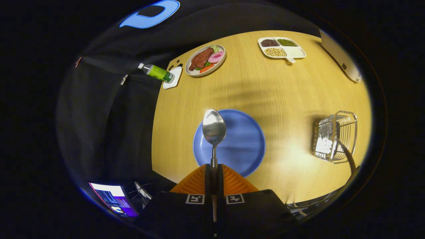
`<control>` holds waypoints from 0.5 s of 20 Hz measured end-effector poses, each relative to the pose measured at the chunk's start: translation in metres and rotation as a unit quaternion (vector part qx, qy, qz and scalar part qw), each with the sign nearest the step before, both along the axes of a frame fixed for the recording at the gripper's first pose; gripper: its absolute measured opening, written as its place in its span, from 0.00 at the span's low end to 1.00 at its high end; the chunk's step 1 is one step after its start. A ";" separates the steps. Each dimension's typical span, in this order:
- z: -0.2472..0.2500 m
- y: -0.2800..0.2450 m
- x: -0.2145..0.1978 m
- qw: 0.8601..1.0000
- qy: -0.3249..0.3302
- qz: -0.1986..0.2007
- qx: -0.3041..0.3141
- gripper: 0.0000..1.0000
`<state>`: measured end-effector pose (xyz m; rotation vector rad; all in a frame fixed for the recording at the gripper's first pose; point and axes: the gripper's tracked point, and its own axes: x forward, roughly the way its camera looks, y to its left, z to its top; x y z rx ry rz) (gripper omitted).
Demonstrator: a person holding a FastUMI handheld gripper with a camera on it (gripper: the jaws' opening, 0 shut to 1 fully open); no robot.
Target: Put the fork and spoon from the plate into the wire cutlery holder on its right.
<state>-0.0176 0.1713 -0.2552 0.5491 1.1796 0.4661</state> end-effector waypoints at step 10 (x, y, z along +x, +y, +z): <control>-0.003 -0.184 -0.020 0.995 0.037 0.011 -0.091 0.08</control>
